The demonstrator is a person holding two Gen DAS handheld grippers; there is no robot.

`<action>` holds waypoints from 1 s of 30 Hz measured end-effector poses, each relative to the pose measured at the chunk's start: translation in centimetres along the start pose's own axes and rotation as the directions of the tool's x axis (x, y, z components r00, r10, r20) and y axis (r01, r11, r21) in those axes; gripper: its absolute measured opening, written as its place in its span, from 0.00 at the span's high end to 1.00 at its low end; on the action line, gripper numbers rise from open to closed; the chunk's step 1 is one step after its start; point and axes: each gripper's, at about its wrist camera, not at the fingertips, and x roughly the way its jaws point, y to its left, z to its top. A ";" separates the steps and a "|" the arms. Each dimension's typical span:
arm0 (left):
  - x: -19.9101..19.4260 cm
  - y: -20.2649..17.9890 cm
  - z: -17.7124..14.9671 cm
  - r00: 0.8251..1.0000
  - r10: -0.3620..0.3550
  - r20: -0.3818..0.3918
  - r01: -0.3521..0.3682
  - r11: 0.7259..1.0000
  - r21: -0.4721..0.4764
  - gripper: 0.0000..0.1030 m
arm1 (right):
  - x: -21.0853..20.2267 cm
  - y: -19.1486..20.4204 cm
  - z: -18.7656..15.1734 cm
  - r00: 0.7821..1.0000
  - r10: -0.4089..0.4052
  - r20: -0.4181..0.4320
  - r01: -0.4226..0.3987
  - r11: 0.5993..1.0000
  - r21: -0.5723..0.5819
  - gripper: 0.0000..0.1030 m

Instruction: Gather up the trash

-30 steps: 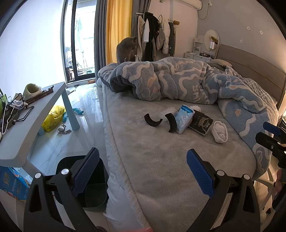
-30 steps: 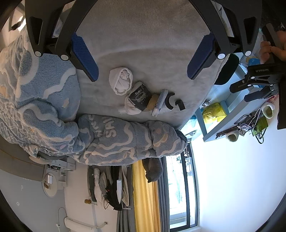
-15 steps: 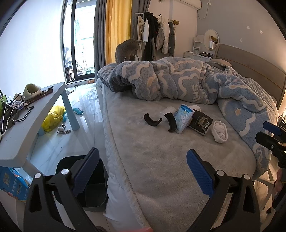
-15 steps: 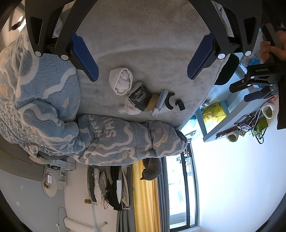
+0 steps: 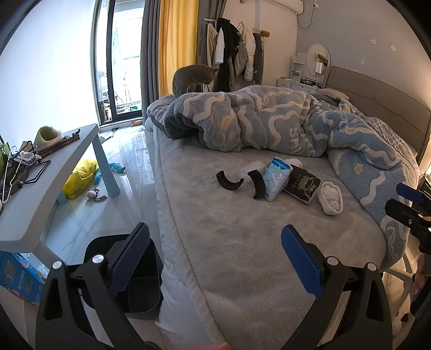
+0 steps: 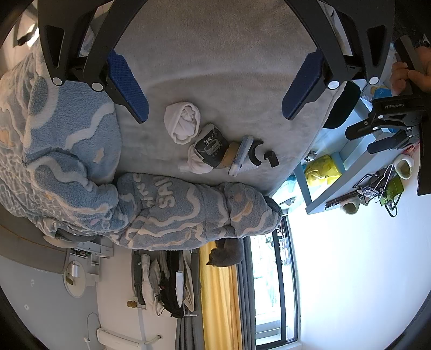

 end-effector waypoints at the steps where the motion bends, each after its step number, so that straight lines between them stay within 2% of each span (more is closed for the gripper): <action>1: 0.0 0.0 0.0 1.000 0.000 0.000 0.000 1.000 0.000 0.03 | 0.0 -0.1 0.0 1.000 0.000 0.001 0.000 1.000 0.002 0.03; 23: 0.7 -1.0 -0.8 1.000 -0.005 -0.006 0.005 1.000 -0.006 0.03 | 0.0 -0.4 -0.1 1.000 -0.002 -0.003 0.002 1.000 0.008 0.03; 30: 1.2 -1.2 -1.0 1.000 -0.019 -0.020 0.019 1.000 -0.020 0.03 | 1.3 -0.7 -0.5 0.999 -0.013 -0.037 0.014 1.000 0.013 0.03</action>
